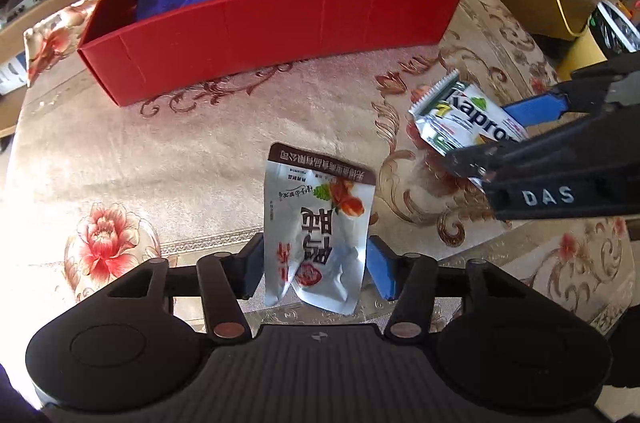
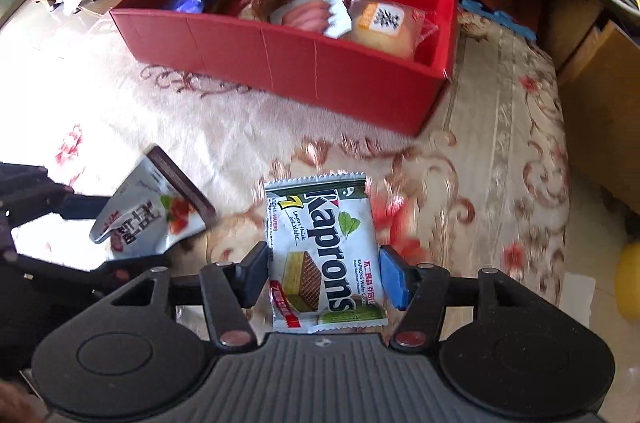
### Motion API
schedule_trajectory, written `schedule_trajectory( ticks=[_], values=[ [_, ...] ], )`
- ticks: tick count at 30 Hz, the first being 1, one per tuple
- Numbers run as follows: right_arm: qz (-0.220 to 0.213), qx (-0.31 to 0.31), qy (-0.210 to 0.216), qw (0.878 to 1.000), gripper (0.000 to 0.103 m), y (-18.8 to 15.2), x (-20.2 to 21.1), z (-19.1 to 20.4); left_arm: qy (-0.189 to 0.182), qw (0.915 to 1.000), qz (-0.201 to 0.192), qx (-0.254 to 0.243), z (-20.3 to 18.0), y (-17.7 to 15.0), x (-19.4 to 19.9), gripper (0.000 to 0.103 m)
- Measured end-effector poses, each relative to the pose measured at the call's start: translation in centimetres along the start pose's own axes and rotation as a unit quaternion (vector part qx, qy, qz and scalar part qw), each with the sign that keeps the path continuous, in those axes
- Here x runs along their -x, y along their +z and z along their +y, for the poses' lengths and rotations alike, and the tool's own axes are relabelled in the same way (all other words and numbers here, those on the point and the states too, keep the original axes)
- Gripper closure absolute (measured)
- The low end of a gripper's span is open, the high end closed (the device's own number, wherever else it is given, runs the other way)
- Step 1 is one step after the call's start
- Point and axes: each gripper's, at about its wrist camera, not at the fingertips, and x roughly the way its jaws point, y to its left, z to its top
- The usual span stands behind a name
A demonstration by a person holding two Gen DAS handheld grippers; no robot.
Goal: Organize snacks
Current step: 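Grasp the white jerky packet with left gripper while right grasps Kaprons wafer, then lift the jerky packet and Kaprons wafer and carry them into the red box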
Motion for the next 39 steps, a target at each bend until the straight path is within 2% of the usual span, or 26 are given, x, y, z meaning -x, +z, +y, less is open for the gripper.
schedule_trajectory(
  ticks=[2, 4, 9, 12, 14, 16, 21, 32, 39],
  values=[
    [0.005, -0.004, 0.001, 1.000, 0.047, -0.5, -0.1, -0.1, 0.003, 1.0000, -0.002, -0.007, -0.2, 0.0, -0.2, 0.027],
    [0.009, -0.006, -0.001, 1.000, 0.047, -0.8, -0.4, -0.3, 0.012, 0.9999, -0.002, -0.010, -0.2, 0.0, -0.6, 0.021],
    [0.009, -0.008, 0.004, 1.000, 0.047, -0.9, -0.6, -0.4, 0.020, 0.9997, -0.006, -0.013, -0.1, 0.3, -0.9, 0.018],
    [0.009, -0.006, 0.007, 1.000, 0.047, -0.7, -0.9, -0.4, 0.021, 0.9996, -0.008, -0.018, -0.3, 0.3, -0.8, 0.025],
    [0.011, -0.005, 0.005, 1.000, 0.047, -0.7, -1.1, -0.3, 0.019, 0.9996, -0.009, -0.018, -0.4, 0.4, -0.6, 0.036],
    [0.012, -0.003, 0.003, 1.000, 0.047, -0.8, -1.1, -0.2, 0.016, 0.9997, -0.009, -0.017, -0.5, 0.4, -0.4, 0.041],
    [0.005, 0.000, -0.001, 1.000, 0.048, -1.0, -0.3, 0.2, 0.018, 0.9997, -0.008, -0.012, -0.5, 0.0, 0.1, 0.043],
    [-0.023, -0.008, -0.001, 1.000, 0.048, -2.0, 1.8, 1.0, 0.012, 0.9993, -0.033, 0.012, 0.2, -0.3, 2.1, 0.043],
    [-0.046, -0.015, 0.002, 0.999, 0.048, -1.4, 3.1, 1.1, 0.006, 0.9984, -0.048, 0.028, 0.7, 0.3, 2.9, 0.043]
  ],
)
